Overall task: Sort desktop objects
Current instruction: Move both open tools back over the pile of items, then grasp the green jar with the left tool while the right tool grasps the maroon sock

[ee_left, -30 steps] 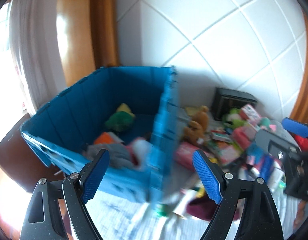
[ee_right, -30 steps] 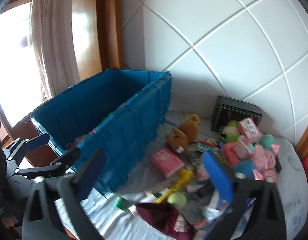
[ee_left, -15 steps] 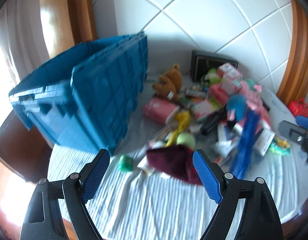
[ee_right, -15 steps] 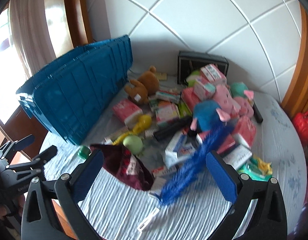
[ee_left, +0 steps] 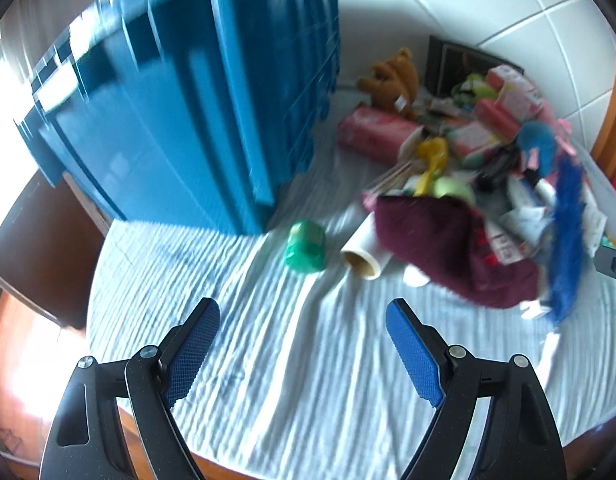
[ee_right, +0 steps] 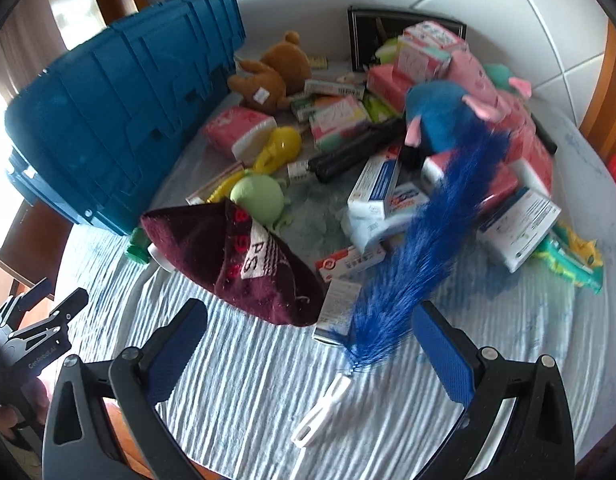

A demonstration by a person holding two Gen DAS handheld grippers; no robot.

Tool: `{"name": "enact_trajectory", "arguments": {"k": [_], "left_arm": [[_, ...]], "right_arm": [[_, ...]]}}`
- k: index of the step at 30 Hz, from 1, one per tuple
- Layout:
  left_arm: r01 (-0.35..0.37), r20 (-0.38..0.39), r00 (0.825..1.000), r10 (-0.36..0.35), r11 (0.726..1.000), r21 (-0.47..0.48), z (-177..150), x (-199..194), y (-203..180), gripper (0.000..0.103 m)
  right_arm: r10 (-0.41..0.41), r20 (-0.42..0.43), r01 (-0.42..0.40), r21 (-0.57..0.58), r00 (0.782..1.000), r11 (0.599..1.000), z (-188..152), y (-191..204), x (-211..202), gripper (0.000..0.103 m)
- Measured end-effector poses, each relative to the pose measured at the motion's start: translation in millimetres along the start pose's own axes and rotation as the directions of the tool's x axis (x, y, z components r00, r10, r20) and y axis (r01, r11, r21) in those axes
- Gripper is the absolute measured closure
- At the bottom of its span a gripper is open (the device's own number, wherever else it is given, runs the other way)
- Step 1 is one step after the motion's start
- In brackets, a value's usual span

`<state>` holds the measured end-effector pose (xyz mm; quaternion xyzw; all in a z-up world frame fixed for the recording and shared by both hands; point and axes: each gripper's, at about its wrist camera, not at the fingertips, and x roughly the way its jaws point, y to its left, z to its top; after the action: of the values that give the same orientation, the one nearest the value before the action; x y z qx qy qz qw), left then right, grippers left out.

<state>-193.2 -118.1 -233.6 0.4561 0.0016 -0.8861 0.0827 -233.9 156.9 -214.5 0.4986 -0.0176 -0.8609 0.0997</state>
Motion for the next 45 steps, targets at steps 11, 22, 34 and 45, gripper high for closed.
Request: {"name": "enact_trajectory", "arguments": {"k": [11,22,34,45], "left_arm": [[0.039,-0.012,0.999,-0.039,0.999,-0.014,5,73,19,0.017],[0.018,0.007,1.0,-0.017,0.999,-0.046,15,127,5,0.022],[0.037,-0.026,0.999,-0.039,0.997,-0.072,-6,109,9,0.062],[0.044,-0.073,0.996,-0.048,0.997,-0.067,-25,91,0,0.062]], "right_arm": [[-0.028,-0.045,0.029,0.021,0.999,0.999,-2,27,56,0.0],[0.021,-0.048,-0.023,-0.037,0.999,0.999,5,30,96,0.0],[0.113,-0.123,-0.123,-0.077,0.986,0.989,6,45,124,0.01],[0.143,-0.134,-0.165,-0.17,0.981,0.971,-4,61,105,0.038]]}}
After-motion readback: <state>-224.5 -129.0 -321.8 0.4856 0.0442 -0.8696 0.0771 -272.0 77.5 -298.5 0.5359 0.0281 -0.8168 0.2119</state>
